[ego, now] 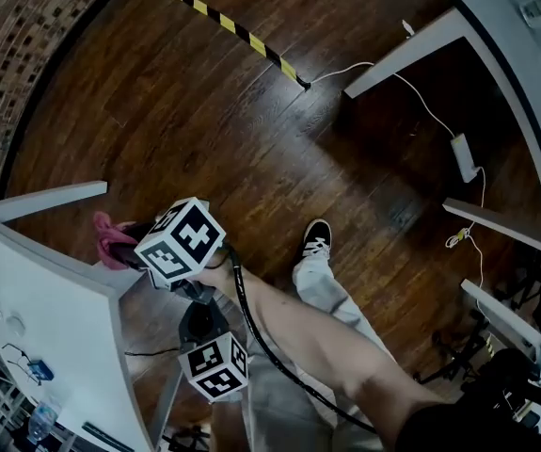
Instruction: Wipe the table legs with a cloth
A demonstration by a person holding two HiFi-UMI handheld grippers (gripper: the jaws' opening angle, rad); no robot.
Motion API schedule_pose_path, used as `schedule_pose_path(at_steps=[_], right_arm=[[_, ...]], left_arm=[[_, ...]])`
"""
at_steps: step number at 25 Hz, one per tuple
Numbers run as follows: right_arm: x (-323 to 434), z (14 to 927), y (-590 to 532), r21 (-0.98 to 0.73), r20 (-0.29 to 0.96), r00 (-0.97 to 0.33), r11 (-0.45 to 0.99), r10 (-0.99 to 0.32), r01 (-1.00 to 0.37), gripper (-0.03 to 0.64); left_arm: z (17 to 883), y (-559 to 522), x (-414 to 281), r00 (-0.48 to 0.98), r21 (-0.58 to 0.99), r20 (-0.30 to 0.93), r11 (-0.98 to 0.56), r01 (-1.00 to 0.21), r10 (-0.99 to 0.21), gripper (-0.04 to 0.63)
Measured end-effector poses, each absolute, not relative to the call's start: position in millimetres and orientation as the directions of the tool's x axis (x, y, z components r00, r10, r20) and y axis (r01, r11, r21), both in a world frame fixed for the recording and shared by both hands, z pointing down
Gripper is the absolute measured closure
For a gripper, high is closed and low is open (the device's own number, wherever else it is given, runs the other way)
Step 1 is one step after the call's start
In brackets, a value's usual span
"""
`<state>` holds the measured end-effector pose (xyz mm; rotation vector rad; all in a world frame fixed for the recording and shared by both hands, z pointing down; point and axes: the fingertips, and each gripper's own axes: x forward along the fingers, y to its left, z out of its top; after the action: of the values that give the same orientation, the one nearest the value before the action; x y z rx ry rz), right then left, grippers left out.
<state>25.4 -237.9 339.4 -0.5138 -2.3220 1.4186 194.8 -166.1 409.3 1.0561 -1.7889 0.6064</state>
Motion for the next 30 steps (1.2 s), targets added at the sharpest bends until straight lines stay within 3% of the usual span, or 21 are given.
schedule_pose_path(at_steps=[5, 9, 13, 30], right_arm=[[40, 296, -231, -0.898, 0.069, -0.84, 0.4, 0.538, 0.182, 0.566], [36, 290, -249, -0.877, 0.127, -0.837, 0.454, 0.532, 0.155, 0.566], [31, 284, -235, -0.9, 0.124, -0.811, 0.409, 0.572, 0.151, 0.566], [13, 287, -228, -0.926, 0.09, -0.688, 0.314, 0.72, 0.208, 0.565]], left_arm=[[385, -159, 215, -0.21, 0.017, 0.922, 0.576, -0.818, -0.326, 0.595], [375, -173, 211, -0.219, 0.014, 0.918, 0.577, -0.816, -0.332, 0.595], [358, -170, 205, -0.252, -0.004, 0.916, 0.622, -0.783, -0.312, 0.595], [375, -226, 172, -0.217, 0.084, 0.901, 0.643, -0.761, -0.375, 0.595]])
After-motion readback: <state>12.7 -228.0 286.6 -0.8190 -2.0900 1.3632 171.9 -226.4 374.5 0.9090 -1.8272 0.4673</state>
